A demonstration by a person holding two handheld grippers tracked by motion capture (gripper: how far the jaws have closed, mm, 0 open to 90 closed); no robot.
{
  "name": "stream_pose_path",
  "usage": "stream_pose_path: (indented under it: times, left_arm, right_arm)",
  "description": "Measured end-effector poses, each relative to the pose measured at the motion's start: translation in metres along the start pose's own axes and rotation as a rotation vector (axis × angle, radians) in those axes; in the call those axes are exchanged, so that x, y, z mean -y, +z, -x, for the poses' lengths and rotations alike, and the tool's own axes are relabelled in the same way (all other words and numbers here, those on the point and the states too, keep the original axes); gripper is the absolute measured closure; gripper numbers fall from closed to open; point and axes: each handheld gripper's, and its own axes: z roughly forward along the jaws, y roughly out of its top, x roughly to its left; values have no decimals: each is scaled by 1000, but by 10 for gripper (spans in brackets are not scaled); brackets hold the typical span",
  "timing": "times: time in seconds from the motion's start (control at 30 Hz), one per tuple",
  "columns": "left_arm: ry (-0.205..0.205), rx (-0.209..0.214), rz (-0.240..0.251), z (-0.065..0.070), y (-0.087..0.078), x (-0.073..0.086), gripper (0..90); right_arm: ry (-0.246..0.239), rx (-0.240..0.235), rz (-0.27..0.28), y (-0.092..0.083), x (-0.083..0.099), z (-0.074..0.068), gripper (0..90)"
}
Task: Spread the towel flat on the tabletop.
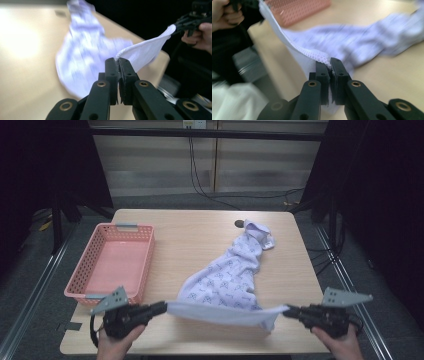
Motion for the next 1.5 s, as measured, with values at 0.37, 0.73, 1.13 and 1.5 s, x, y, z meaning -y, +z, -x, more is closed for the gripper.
stream_pose_path:
  times: [0.37, 0.73, 1.13, 1.5]
  left_arm:
    - [-23, 15, -83, 1, -12, 29, 825]
    - [-25, 45, -240, -43, 96, 1, 793]
    - [27, -40, -393, -62, 134, 8, 824]
    - [15, 3, -430, -38, 97, 30, 834]
  right_arm:
    - [22, -94, -73, -8, 40, -30, 578]
    - [41, 45, -131, 51, 25, 30, 732]
    - [43, 82, -230, 105, 28, 61, 626]
    - [-53, 75, -271, 127, 23, 40, 579]
